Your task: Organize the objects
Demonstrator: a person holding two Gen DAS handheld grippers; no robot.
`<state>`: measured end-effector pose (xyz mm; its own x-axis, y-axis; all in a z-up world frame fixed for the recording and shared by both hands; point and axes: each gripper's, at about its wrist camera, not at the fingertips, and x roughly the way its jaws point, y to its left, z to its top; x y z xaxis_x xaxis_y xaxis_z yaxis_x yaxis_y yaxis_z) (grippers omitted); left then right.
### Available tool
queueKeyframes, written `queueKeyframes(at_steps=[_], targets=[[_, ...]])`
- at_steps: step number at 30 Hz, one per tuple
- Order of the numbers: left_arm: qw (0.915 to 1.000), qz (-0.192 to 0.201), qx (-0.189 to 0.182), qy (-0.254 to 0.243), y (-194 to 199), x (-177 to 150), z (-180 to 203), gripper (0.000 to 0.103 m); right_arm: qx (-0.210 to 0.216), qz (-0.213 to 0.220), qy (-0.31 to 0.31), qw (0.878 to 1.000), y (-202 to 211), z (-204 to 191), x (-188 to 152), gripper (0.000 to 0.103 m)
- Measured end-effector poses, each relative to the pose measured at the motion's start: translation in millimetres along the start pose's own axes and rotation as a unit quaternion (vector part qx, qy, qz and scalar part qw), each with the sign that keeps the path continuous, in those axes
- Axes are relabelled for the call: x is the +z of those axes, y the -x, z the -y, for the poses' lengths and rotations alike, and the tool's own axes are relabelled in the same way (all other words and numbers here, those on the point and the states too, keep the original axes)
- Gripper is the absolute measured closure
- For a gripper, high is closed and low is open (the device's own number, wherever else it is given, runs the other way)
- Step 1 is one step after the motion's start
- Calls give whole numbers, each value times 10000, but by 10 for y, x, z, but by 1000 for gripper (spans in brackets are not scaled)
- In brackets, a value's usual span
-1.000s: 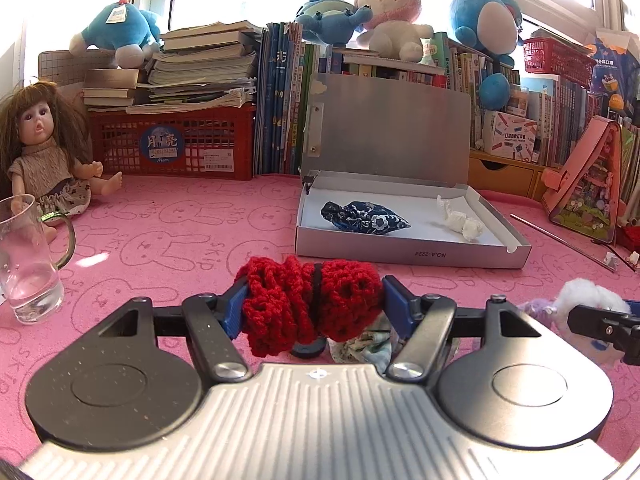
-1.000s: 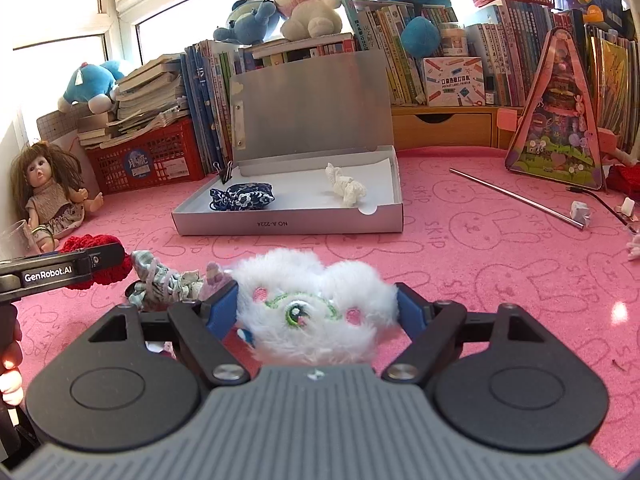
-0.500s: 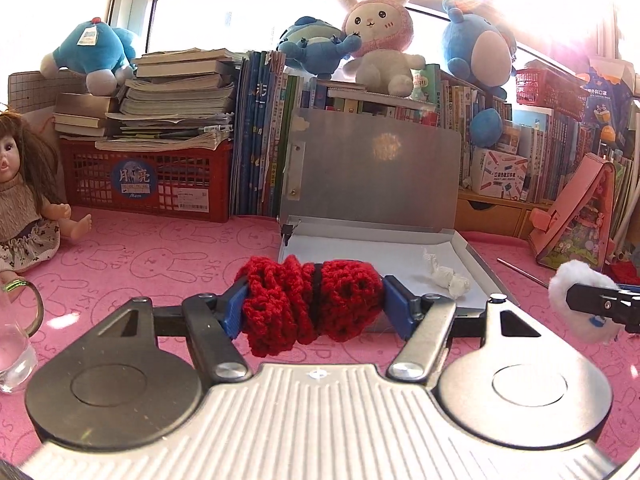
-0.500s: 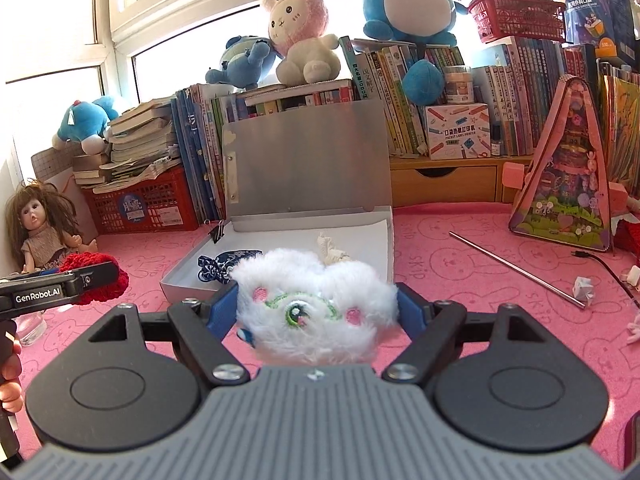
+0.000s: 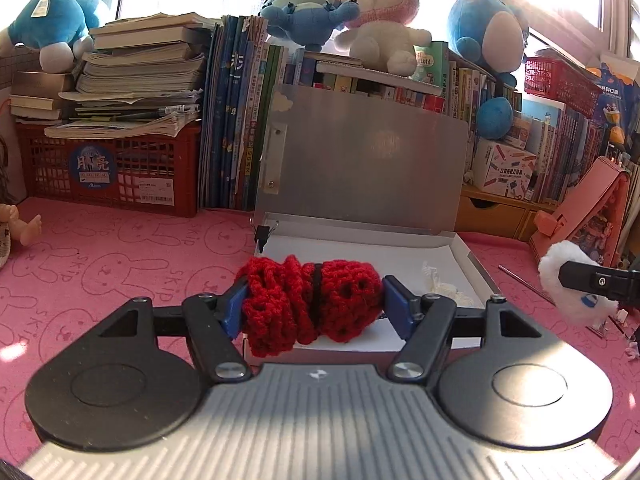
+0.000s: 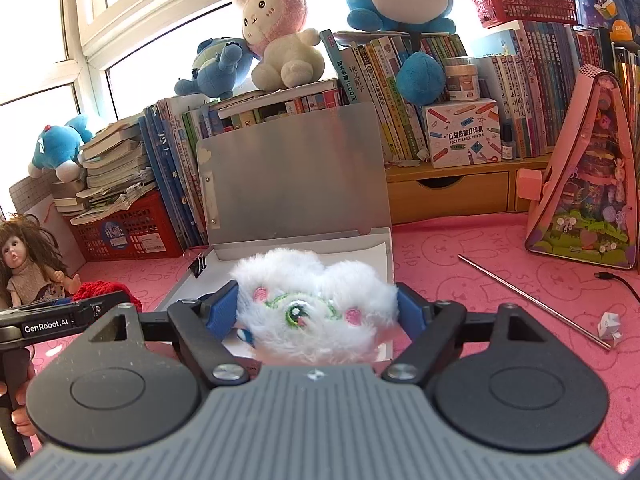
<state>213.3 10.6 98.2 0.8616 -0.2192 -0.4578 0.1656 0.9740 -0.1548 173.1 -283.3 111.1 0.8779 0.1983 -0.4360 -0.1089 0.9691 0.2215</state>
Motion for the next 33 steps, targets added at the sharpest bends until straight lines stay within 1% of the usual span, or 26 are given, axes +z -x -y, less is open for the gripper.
queueKeyframes(at_steps=[5, 8, 15, 21, 27, 33], targets=[[9998, -112, 74, 116, -272, 126, -7, 31, -218, -94, 158, 9996, -277, 6, 38, 23], [9997, -160, 190, 31, -419, 214, 19, 30, -296, -169, 186, 9992, -434, 4, 83, 23], [9986, -271, 442, -83, -873, 407, 22, 30, -260, -409, -63, 9988, -852, 103, 273, 23], [9973, -405, 588, -150, -1272, 529, -49, 30, -313, -489, -256, 9980, -1183, 203, 419, 23], [9963, -540, 635, -213, -1623, 555, -69, 30, -391, -706, -218, 9965, -1536, 249, 427, 22], [9957, -667, 586, -263, -1883, 511, -53, 30, -479, -854, -140, 9951, -1810, 286, 403, 22]])
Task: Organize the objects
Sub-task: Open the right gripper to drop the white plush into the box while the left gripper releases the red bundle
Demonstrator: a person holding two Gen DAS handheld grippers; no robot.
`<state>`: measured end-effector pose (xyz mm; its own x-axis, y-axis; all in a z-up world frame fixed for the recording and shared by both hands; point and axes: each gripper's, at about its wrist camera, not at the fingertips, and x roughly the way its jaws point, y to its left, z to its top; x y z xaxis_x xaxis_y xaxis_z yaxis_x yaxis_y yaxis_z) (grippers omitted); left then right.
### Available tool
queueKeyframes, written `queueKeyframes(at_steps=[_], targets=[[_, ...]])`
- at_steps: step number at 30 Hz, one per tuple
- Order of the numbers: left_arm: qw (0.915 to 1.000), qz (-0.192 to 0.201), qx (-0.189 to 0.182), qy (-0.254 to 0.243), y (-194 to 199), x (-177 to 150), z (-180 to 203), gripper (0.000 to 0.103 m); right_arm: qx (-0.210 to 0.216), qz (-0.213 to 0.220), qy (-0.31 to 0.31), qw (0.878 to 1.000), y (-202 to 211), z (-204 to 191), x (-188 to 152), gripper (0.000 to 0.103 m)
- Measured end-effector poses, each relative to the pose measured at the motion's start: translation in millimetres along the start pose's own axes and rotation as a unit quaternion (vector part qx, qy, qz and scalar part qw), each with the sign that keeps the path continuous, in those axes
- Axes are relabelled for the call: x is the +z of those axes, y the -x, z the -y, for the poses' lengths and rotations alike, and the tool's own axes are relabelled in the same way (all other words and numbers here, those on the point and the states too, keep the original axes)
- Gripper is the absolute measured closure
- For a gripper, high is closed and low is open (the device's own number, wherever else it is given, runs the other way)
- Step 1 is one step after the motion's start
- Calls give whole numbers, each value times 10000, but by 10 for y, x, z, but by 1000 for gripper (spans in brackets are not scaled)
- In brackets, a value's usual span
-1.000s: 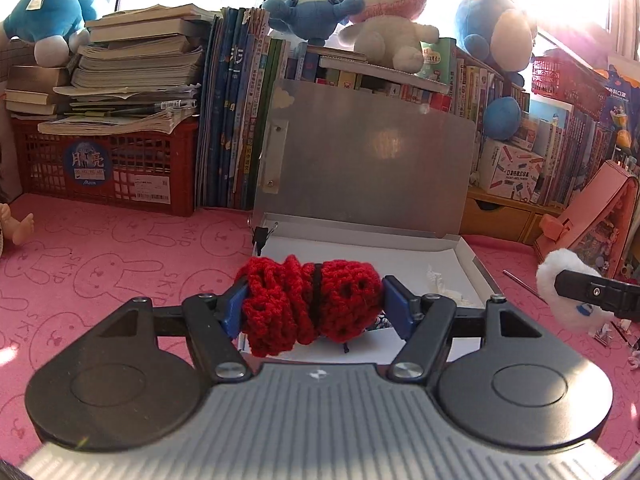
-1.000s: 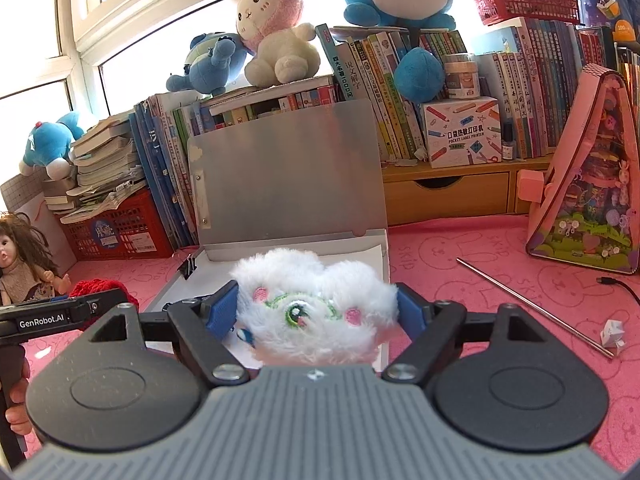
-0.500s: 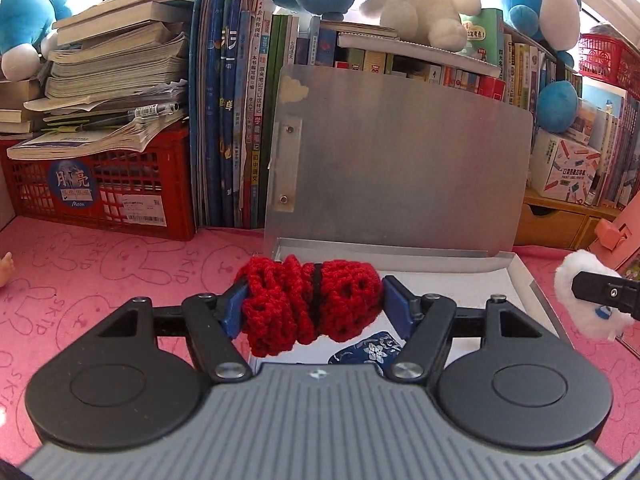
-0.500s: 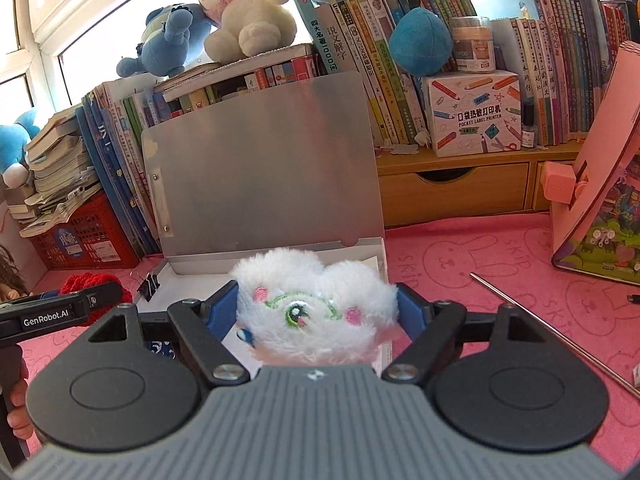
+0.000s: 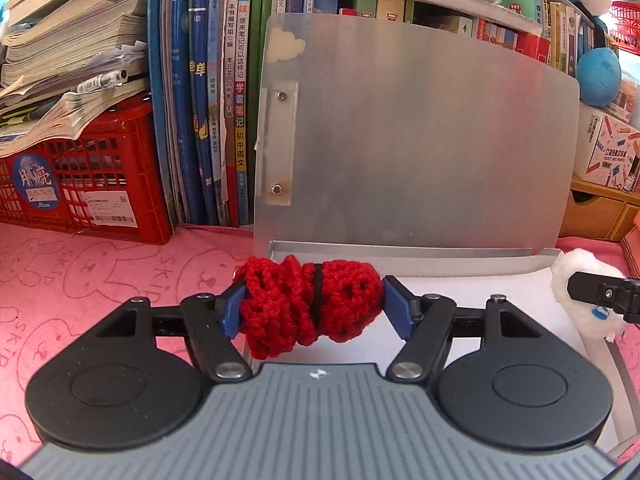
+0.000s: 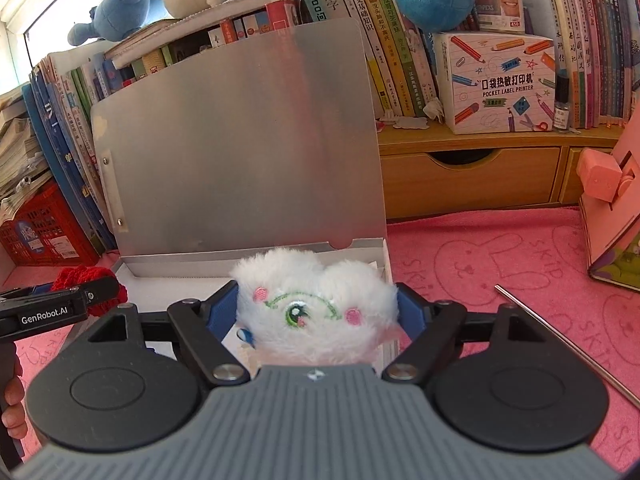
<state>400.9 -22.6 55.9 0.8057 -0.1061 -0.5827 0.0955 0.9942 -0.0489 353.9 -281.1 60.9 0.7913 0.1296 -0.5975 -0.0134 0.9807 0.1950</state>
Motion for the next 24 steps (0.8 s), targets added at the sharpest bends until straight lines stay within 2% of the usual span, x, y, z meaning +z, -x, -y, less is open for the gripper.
queueKeyframes(at_steps=[8, 10, 12, 13, 15, 24], targets=[[9994, 84, -46, -340, -132, 13, 84, 30, -70, -42, 48, 10000, -210, 26, 5, 22], [9990, 168, -56, -404, -127, 5, 84, 27, -64, -30, 86, 9999, -228, 25, -6, 20], [9987, 270, -97, -426, -98, -3, 79, 20, -65, 3, 61, 10000, -219, 33, -17, 19], [9986, 289, -132, -416, -81, 0, 79, 18, -50, 24, 33, 10000, -208, 39, -20, 16], [9988, 292, -184, -361, -45, 9, 79, 15, -15, 64, -41, 10000, -179, 53, -22, 15], [9982, 433, -218, -357, 353, 1, 89, 13, 79, 282, -126, 9995, 231, 4, -36, 14]])
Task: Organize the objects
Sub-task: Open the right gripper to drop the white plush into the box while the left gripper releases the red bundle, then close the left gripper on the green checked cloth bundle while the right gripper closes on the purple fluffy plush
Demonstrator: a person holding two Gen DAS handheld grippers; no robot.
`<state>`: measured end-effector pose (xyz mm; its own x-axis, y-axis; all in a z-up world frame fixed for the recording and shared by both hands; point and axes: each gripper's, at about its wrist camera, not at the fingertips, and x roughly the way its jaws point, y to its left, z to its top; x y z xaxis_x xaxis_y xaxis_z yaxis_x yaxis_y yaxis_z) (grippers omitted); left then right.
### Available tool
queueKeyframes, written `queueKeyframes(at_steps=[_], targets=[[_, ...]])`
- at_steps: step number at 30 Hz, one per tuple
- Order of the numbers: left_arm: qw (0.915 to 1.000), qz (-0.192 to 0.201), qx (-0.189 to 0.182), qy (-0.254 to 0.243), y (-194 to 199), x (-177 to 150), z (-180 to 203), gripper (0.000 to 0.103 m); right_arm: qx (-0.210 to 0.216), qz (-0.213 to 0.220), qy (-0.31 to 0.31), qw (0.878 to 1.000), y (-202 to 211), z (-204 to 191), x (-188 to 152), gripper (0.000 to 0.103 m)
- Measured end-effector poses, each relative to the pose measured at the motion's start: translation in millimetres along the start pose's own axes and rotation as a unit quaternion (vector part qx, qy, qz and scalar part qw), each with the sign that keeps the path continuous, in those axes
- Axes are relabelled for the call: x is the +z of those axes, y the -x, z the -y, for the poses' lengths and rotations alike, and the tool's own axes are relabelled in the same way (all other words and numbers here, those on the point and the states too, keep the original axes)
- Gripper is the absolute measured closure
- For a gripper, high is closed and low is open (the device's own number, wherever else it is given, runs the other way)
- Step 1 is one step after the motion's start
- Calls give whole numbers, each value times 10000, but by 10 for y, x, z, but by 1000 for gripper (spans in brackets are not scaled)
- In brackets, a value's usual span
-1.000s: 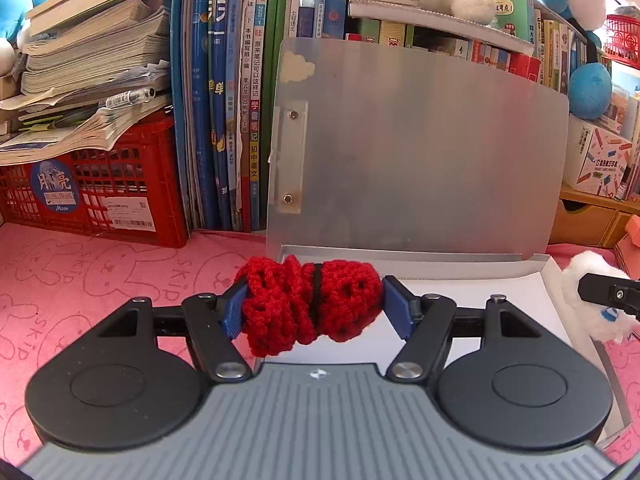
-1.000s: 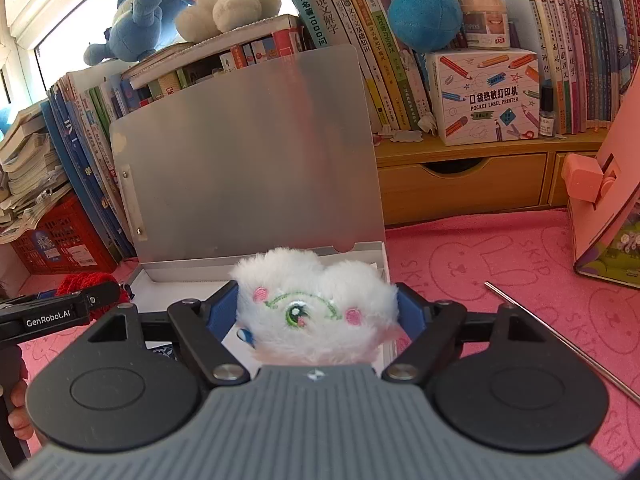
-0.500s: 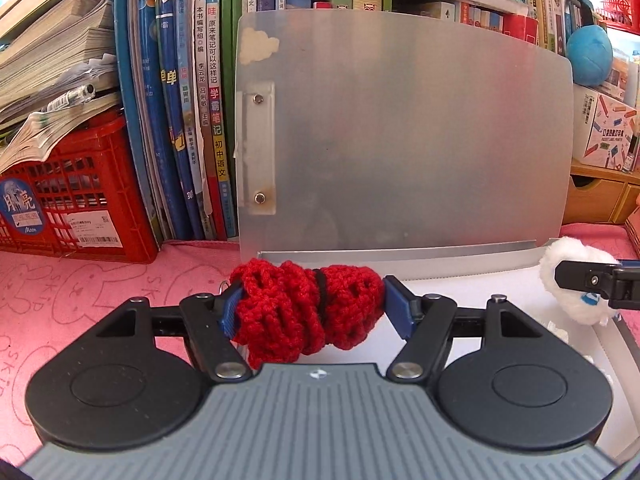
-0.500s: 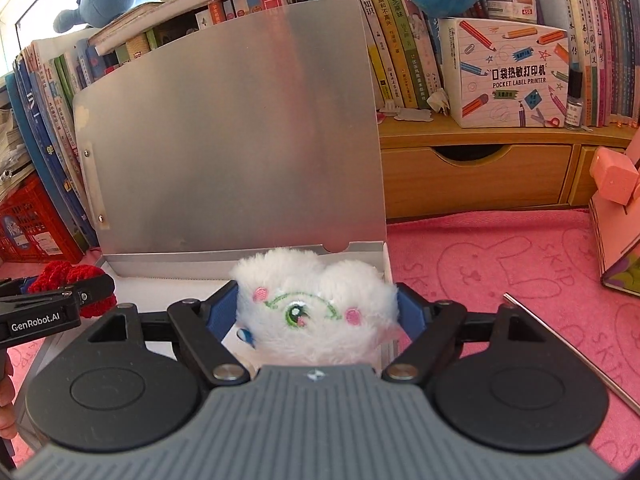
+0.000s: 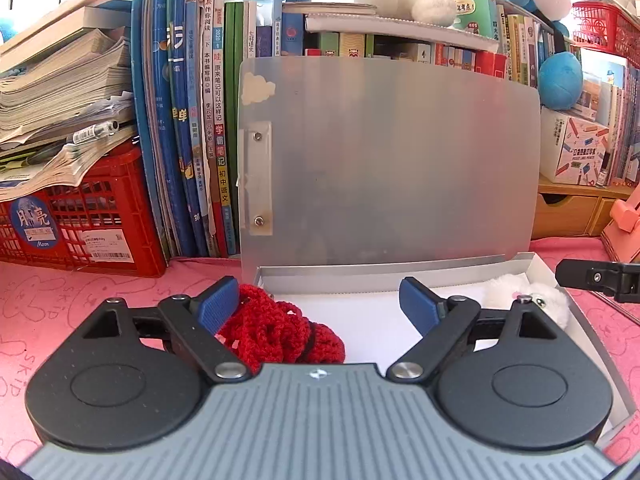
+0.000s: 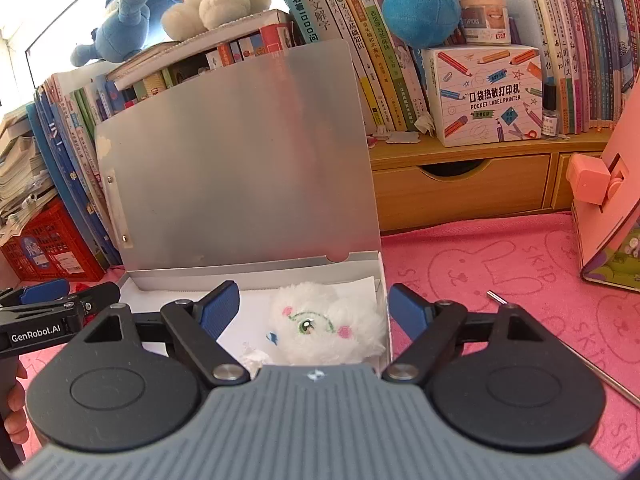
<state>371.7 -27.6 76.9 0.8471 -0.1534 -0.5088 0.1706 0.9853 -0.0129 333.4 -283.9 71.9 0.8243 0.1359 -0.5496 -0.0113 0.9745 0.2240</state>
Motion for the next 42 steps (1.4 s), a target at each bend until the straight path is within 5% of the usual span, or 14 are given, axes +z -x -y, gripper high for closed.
queueKeyframes(at_steps=[12, 24, 42], targets=[[9998, 112, -31, -154, 944, -398, 36, 12, 453, 268, 243, 9983, 936, -225, -348, 14], [9981, 284, -433, -335, 1945, -1141, 283, 11, 664, 553, 516, 9949, 1837, -333, -1110, 12], [9974, -97, -685, -191, 2178, -1829, 414, 9, 416, 414, 841, 9947, 2149, -360, -1963, 11]])
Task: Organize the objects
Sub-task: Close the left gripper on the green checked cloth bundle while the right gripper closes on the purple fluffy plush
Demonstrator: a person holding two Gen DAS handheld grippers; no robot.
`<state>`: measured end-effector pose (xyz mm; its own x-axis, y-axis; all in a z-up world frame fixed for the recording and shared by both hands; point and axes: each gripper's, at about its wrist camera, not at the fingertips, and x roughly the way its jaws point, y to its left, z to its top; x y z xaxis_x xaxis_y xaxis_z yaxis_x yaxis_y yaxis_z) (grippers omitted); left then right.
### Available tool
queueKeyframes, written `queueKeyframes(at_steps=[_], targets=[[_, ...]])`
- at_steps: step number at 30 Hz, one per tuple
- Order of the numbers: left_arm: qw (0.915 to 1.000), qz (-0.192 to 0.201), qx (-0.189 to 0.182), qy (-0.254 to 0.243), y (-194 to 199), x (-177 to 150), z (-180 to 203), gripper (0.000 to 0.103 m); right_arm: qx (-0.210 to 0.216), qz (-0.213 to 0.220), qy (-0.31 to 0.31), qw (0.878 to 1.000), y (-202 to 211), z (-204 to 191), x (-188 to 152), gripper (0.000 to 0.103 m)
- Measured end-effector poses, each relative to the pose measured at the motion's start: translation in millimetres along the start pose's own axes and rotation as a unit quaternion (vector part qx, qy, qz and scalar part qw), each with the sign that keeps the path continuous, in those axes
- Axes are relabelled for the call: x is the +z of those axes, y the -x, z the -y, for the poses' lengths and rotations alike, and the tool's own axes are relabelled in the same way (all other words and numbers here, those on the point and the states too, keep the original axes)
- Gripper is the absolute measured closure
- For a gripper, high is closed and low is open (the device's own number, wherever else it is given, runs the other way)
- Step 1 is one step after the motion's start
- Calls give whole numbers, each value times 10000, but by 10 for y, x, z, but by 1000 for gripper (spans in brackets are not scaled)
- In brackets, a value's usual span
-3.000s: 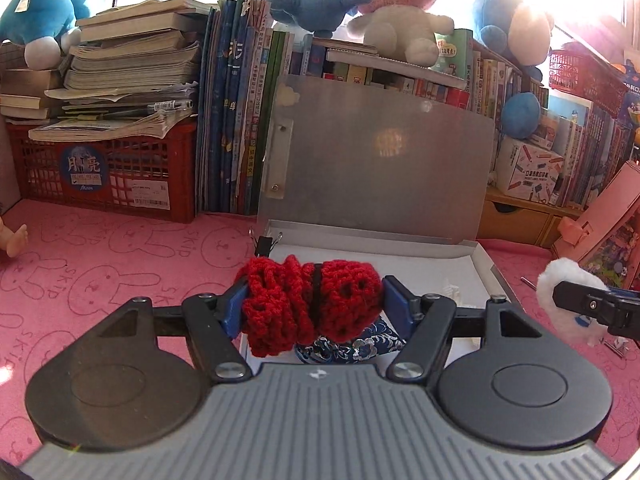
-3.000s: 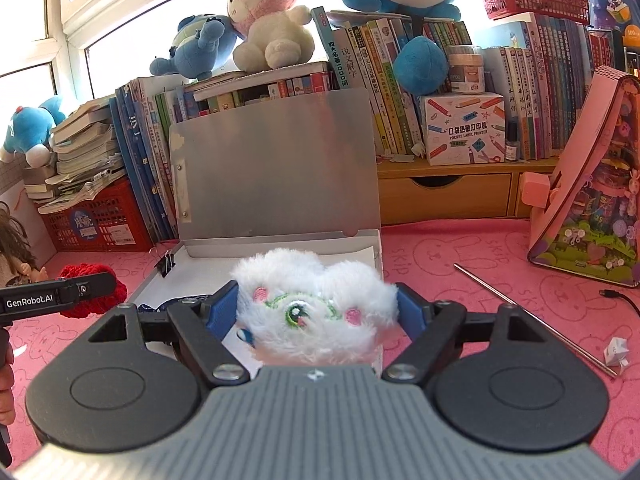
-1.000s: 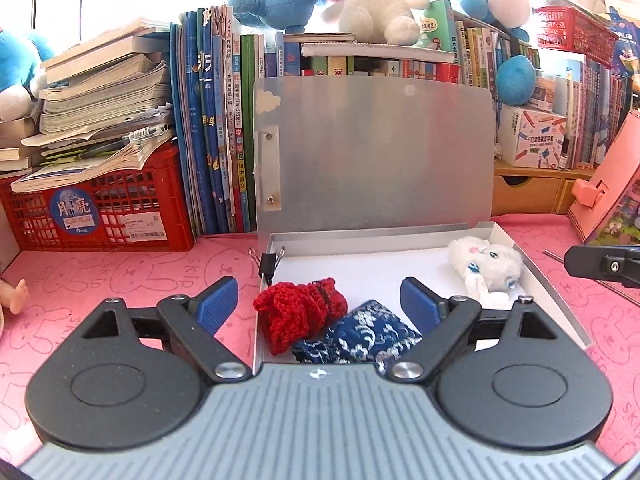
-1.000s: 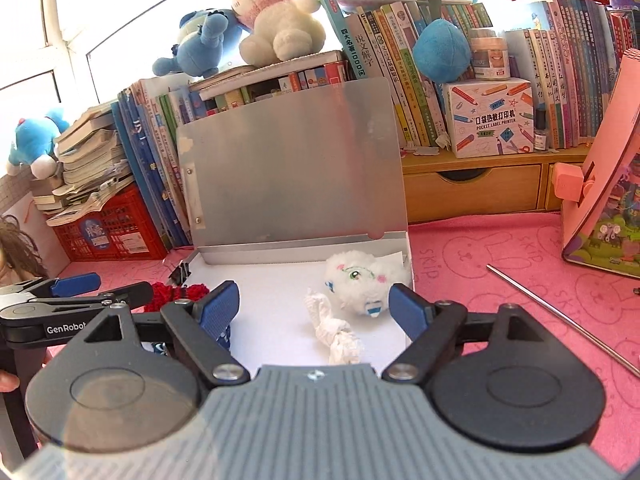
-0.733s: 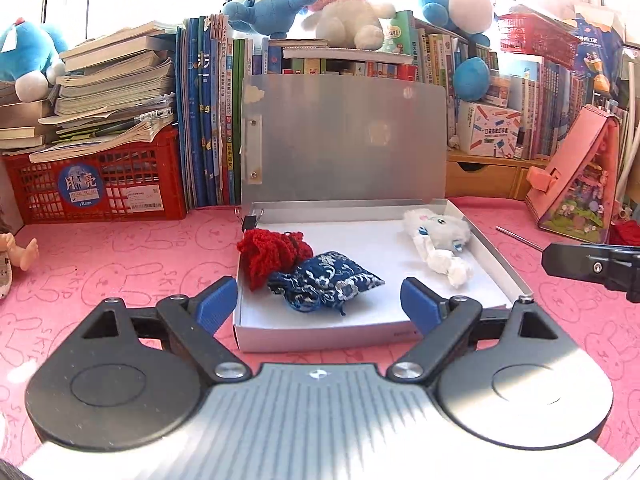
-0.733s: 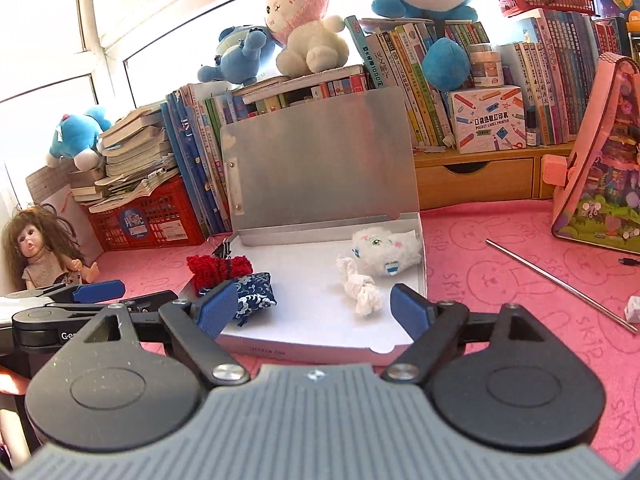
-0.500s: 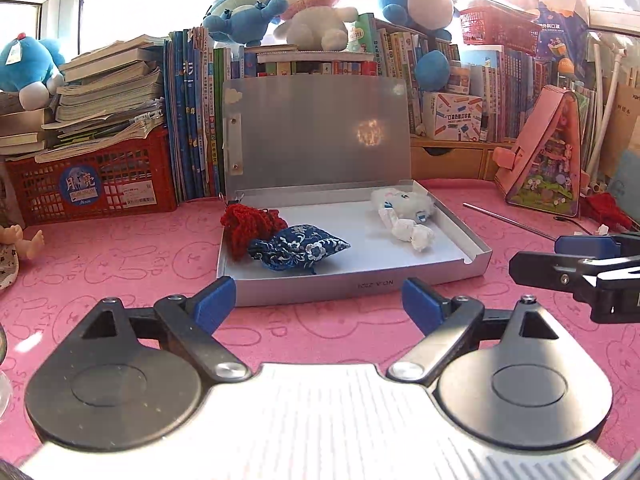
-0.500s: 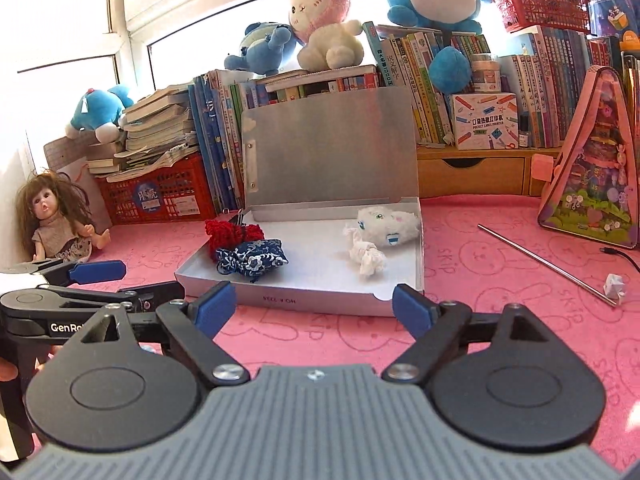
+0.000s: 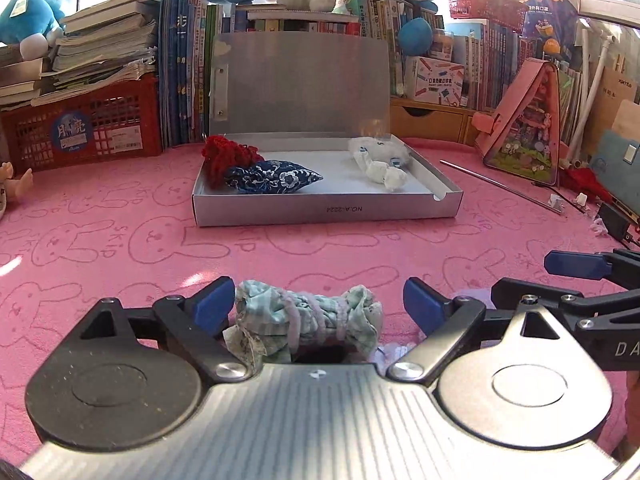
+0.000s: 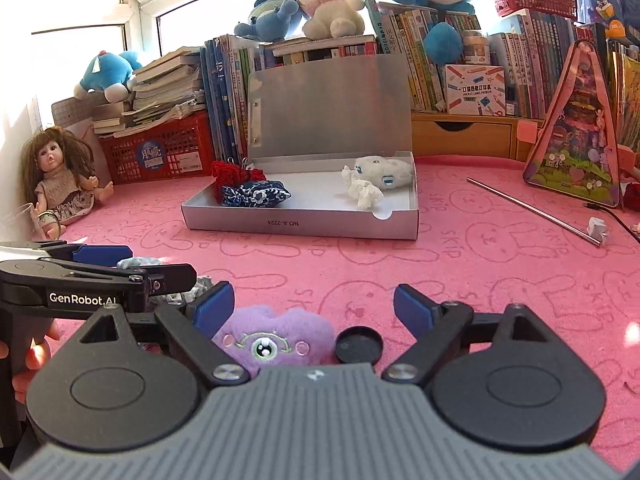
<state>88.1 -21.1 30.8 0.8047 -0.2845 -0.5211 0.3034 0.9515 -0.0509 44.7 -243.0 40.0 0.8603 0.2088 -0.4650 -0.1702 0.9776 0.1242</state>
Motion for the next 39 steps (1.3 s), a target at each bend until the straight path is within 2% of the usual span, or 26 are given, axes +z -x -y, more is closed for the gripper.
queueKeyframes(at_steps=[3, 9, 19, 28, 39], targets=[[10000, -3, 51, -66, -37, -49, 35, 6, 9, -90, -10, 10000, -9, 19, -63, 11], [9997, 3, 148, -183, -118, -69, 63, 5, 103, -170, 226, 9995, -52, -65, -140, 9], [9995, -100, 265, -108, -269, -115, -2, 5, 104, -242, 464, 9986, -222, -192, -167, 7], [9994, -269, 143, 133, -331, -133, -96, 5, 119, -295, 520, 9981, -274, -224, -202, 6], [9996, -183, 93, 168, -284, -103, -66, 16, 185, -357, 460, 9981, -292, -212, -211, 8]])
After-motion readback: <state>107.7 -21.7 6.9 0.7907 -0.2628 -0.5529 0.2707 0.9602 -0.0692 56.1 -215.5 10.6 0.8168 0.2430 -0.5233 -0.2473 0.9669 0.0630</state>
